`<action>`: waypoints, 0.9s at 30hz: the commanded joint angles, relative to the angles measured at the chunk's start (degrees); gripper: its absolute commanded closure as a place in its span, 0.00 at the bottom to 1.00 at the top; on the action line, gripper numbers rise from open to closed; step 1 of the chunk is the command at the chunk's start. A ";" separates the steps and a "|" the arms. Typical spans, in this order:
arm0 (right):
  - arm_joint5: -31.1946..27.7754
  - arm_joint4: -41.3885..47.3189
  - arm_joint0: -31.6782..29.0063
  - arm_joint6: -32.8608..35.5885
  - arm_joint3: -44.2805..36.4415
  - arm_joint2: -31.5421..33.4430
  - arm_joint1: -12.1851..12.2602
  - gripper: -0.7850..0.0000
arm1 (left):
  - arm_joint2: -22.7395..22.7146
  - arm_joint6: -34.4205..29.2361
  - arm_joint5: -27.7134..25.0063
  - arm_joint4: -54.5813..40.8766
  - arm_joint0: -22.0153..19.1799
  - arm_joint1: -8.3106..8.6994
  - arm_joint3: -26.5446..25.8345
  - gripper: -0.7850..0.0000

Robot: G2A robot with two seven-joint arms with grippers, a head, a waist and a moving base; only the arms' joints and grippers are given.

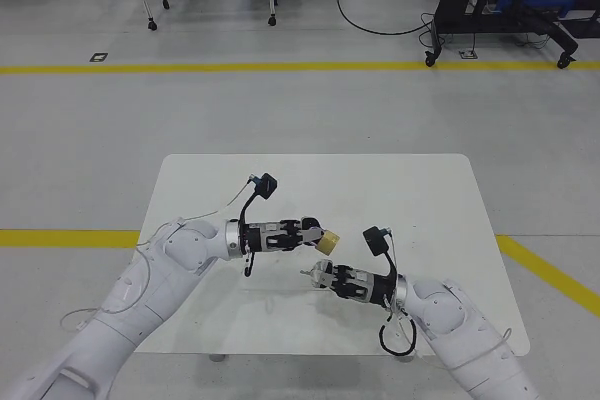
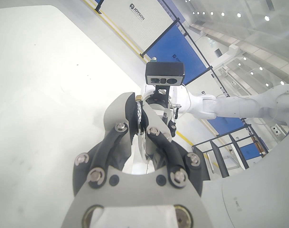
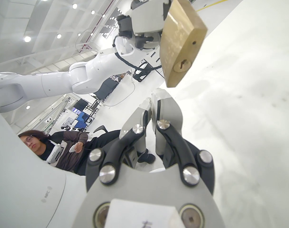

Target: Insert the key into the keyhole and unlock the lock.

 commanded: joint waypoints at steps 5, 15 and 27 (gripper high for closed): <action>0.16 0.49 0.42 -0.33 0.61 0.14 -0.12 1.00 | -0.57 -0.96 -1.29 -0.01 0.61 -0.05 0.05 1.00; -1.25 2.25 0.02 0.34 1.23 1.43 0.11 1.00 | -1.69 -1.76 -1.94 -0.06 0.89 -0.16 0.09 1.00; -0.55 1.85 -0.15 -0.35 0.77 1.63 0.02 1.00 | -2.23 -1.16 -1.92 2.58 1.66 -0.42 -0.50 1.00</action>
